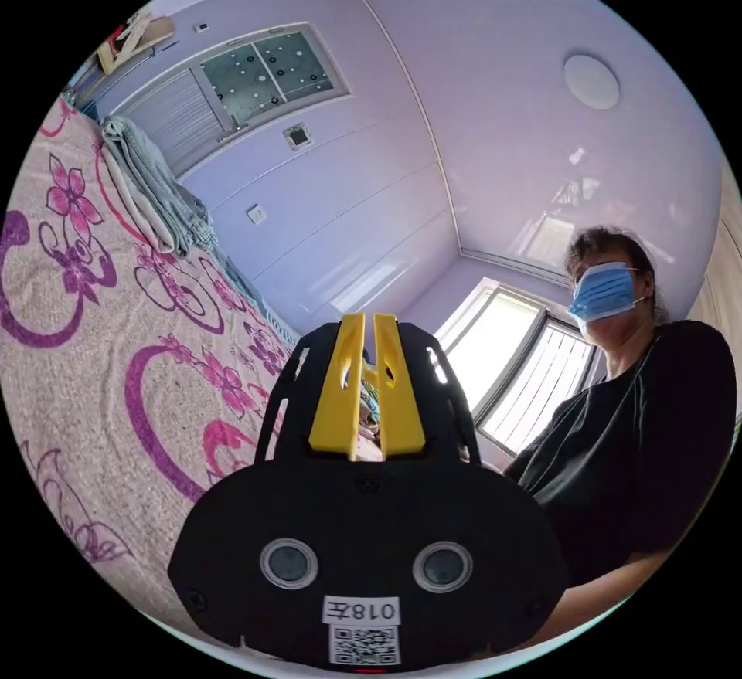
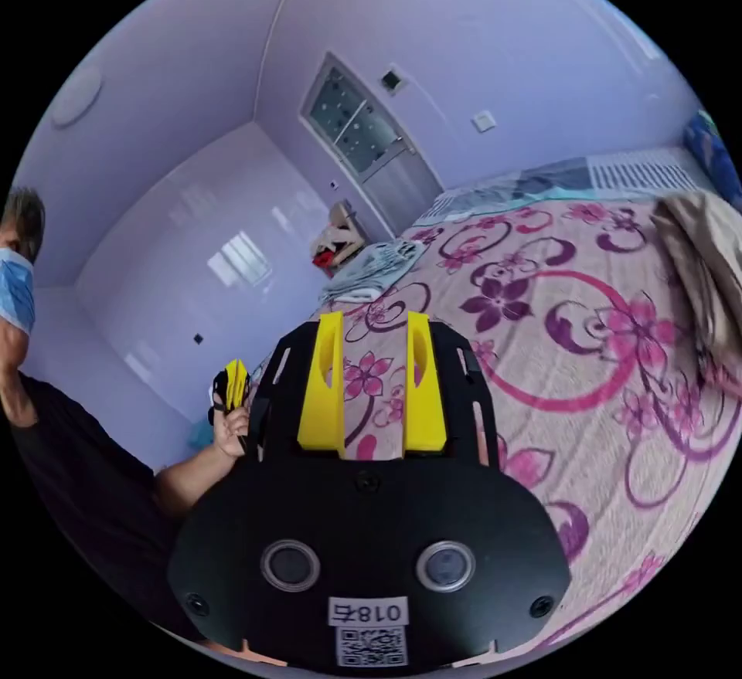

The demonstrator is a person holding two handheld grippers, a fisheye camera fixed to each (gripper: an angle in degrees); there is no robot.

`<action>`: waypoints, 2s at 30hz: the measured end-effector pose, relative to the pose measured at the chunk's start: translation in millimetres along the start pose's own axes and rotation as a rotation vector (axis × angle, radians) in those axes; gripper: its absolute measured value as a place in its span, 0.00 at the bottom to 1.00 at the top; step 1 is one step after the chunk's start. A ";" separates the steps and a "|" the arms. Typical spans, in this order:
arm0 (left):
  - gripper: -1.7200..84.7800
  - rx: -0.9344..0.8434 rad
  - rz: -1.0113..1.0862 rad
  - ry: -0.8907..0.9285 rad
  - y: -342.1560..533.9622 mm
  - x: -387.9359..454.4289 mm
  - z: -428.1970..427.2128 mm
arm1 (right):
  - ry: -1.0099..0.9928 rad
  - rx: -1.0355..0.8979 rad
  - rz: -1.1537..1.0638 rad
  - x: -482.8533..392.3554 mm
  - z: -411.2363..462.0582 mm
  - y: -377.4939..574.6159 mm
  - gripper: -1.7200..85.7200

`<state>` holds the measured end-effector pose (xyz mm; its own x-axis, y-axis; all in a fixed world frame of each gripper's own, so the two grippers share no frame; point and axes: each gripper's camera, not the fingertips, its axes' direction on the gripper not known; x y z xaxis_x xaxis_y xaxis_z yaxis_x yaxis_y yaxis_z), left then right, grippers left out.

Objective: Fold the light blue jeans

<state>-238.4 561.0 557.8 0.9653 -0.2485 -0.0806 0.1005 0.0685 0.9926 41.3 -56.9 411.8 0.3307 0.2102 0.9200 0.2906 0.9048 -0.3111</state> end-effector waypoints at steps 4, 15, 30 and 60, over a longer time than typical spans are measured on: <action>0.01 -0.028 0.025 -0.092 0.2 -37.4 -30.6 | 0.021 -0.111 -0.264 -99.5 125.0 -72.7 0.14; 0.01 -0.033 0.098 -0.230 -23.2 -57.3 -55.8 | -0.003 -0.189 0.366 -54.0 382.4 -160.1 0.17; 0.01 -0.013 0.137 -0.249 -81.9 9.3 -39.7 | -0.116 -0.020 0.245 -127.5 359.5 -190.1 0.09; 0.22 -0.581 1.299 -0.204 -30.0 854.5 490.7 | -0.050 0.468 0.316 -209.0 -330.1 144.9 0.10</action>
<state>465.1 -127.5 503.9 0.4027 0.1663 0.9001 -0.6780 0.7148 0.1713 310.7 -91.9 95.8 0.2911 0.5040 0.8132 -0.2485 0.8607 -0.4444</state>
